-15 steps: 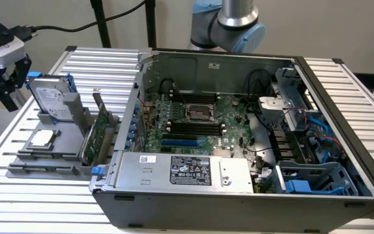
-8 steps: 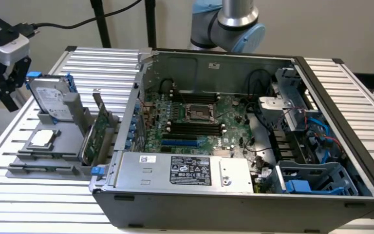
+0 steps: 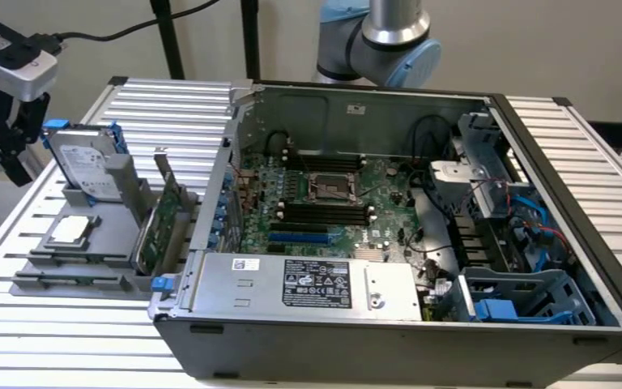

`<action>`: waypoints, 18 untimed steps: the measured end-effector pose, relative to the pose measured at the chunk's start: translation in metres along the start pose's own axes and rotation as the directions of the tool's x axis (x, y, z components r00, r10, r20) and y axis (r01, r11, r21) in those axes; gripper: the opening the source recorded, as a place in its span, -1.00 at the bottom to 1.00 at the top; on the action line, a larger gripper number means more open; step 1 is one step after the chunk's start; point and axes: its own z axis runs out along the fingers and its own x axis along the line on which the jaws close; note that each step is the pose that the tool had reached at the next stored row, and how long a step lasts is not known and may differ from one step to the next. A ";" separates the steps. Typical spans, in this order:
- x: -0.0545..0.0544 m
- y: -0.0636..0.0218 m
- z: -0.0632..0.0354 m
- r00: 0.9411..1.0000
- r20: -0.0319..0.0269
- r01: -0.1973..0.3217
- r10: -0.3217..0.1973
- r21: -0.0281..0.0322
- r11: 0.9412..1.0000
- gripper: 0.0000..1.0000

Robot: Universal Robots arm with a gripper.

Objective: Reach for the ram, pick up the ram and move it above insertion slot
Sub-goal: 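Pick up the ram and move it above insertion slot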

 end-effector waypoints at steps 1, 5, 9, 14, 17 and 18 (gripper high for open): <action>0.000 0.0000 0.0001 1.000 0.000 0.019 -0.019 0.000 1.000 -0.79; 0.000 0.0000 0.0003 0.996 -0.001 0.092 -0.092 0.001 0.996 -0.79; 0.000 0.0000 0.0007 0.987 -0.001 0.163 -0.163 0.002 0.987 -0.79; 0.000 0.0000 0.0012 0.968 -0.002 0.253 -0.253 0.004 0.967 -0.79; 0.000 0.0000 0.0017 0.953 -0.001 0.303 -0.303 0.007 0.953 -0.79; 0.000 0.0000 0.0018 0.947 -0.001 0.320 -0.320 0.008 0.947 -0.79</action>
